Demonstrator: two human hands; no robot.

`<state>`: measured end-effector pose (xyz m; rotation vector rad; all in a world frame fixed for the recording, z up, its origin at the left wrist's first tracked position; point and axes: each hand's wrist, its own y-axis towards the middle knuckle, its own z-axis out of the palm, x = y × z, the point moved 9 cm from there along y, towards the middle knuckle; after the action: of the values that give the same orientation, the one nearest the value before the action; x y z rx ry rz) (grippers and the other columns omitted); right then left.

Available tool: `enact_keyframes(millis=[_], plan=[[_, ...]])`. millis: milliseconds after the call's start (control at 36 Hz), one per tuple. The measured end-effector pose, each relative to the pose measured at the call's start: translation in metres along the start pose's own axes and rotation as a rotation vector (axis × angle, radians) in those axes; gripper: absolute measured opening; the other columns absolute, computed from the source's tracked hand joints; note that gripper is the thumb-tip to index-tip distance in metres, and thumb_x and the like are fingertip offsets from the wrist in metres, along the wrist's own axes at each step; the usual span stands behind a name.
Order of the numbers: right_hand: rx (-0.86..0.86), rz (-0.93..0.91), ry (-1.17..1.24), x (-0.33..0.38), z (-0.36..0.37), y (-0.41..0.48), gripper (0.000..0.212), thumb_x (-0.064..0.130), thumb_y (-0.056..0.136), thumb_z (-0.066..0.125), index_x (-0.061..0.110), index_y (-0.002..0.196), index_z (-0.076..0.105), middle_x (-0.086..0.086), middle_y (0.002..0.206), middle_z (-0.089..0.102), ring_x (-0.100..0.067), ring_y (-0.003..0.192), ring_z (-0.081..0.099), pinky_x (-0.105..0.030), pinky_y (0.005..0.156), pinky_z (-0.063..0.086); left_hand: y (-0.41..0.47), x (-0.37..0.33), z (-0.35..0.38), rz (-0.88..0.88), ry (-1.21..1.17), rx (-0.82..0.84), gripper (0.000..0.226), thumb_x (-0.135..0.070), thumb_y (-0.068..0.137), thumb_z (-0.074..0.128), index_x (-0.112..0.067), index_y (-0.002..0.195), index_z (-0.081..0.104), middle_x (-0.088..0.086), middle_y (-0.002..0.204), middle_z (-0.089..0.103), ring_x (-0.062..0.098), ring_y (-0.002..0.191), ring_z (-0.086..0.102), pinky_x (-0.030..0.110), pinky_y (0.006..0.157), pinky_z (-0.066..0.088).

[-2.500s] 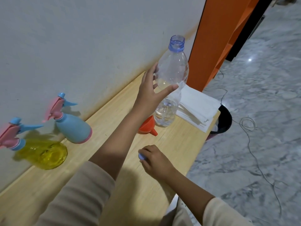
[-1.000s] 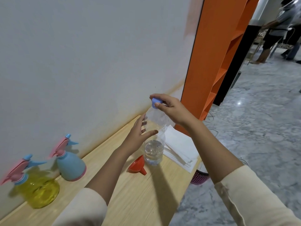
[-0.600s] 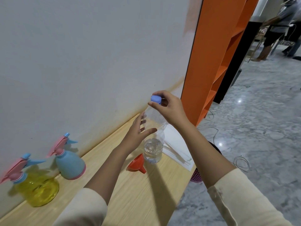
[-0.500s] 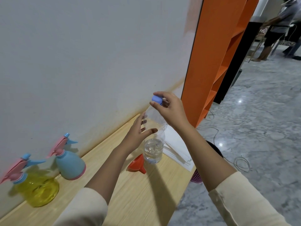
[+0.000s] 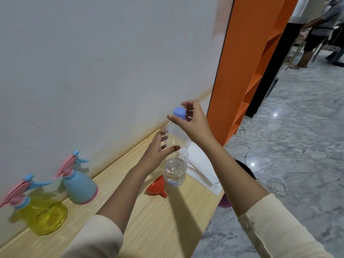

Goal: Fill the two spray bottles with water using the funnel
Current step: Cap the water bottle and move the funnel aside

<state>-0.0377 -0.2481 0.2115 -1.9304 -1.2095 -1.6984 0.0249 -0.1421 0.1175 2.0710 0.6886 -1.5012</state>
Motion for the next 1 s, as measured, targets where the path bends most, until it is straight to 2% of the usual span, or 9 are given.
enact_keyframes(millis=[56,111,250,361,500,667,806,917,1000], plan=[[0.134,0.016,0.017,-0.007,0.014,-0.002,0.044,0.034,0.093,0.054,0.018,0.132,0.042,-0.002,0.133,0.046,-0.012,0.117,0.050,-0.021,0.097,0.041,0.000,0.000,-0.001,0.003,-0.002,-0.002,0.077,-0.027,0.083,0.069,-0.025,0.146,0.023,-0.008,0.145,0.035,0.004,0.125,0.039,0.030,0.105,0.040],[0.162,0.008,0.049,-0.010,0.019,-0.002,0.037,0.032,0.098,0.043,0.019,0.133,0.043,-0.003,0.137,0.045,-0.015,0.123,0.048,-0.018,0.096,0.039,0.001,0.001,-0.001,-0.001,-0.010,-0.002,0.078,-0.027,0.083,0.068,-0.026,0.146,0.023,-0.008,0.145,0.035,0.004,0.125,0.039,0.029,0.105,0.039],[-0.002,-0.003,0.052,-0.014,0.012,0.002,0.021,0.027,0.092,0.056,0.018,0.110,0.049,-0.009,0.117,0.055,-0.020,0.106,0.056,-0.030,0.091,0.047,0.002,0.001,0.001,0.002,0.000,-0.001,0.077,-0.029,0.084,0.069,-0.024,0.146,0.024,-0.010,0.144,0.035,0.003,0.125,0.040,0.024,0.101,0.038],[-0.073,-0.036,0.004,-0.009,0.010,0.002,0.027,0.028,0.089,0.062,0.014,0.106,0.046,-0.006,0.111,0.050,-0.013,0.095,0.051,-0.015,0.079,0.042,0.002,0.001,0.000,0.011,0.022,-0.004,0.074,-0.029,0.084,0.069,-0.019,0.145,0.027,-0.008,0.144,0.036,0.002,0.125,0.040,0.021,0.098,0.038],[-0.085,-0.019,-0.038,-0.010,0.009,0.003,0.036,0.035,0.086,0.065,0.013,0.101,0.041,-0.008,0.106,0.048,-0.011,0.088,0.049,-0.010,0.070,0.041,0.001,0.001,0.001,0.022,0.030,-0.013,0.074,-0.029,0.084,0.069,-0.019,0.145,0.027,-0.008,0.143,0.036,0.004,0.127,0.040,0.013,0.091,0.039],[0.167,-0.017,0.102,-0.013,0.019,-0.002,0.030,0.030,0.100,0.039,0.014,0.124,0.046,-0.002,0.128,0.051,-0.019,0.118,0.052,-0.020,0.093,0.041,0.000,0.001,-0.001,0.018,0.015,0.000,0.079,-0.031,0.082,0.069,-0.027,0.146,0.023,-0.007,0.145,0.035,0.005,0.125,0.040,0.023,0.099,0.038],[0.067,-0.013,0.121,-0.015,0.014,0.000,0.016,0.025,0.093,0.055,0.014,0.104,0.049,-0.010,0.112,0.059,-0.027,0.106,0.059,-0.038,0.094,0.047,-0.003,0.000,0.000,0.028,0.015,-0.024,0.076,-0.028,0.083,0.069,-0.026,0.145,0.024,-0.007,0.143,0.035,0.005,0.126,0.040,0.019,0.097,0.038],[-0.057,-0.030,0.059,-0.014,0.008,0.000,0.032,0.031,0.083,0.070,0.016,0.093,0.043,-0.003,0.094,0.052,-0.015,0.082,0.053,-0.024,0.074,0.046,-0.004,0.000,0.001,0.029,0.037,-0.035,0.077,-0.028,0.083,0.070,-0.017,0.145,0.027,-0.004,0.145,0.037,0.006,0.127,0.041,0.020,0.098,0.039],[-0.105,-0.048,0.004,-0.008,0.009,-0.002,0.036,0.032,0.085,0.067,0.011,0.097,0.040,0.001,0.091,0.047,-0.010,0.077,0.049,-0.012,0.066,0.041,-0.002,-0.001,0.000,0.033,0.044,-0.033,0.077,-0.029,0.083,0.070,-0.016,0.145,0.027,-0.003,0.145,0.037,0.006,0.126,0.042,0.020,0.096,0.040]])
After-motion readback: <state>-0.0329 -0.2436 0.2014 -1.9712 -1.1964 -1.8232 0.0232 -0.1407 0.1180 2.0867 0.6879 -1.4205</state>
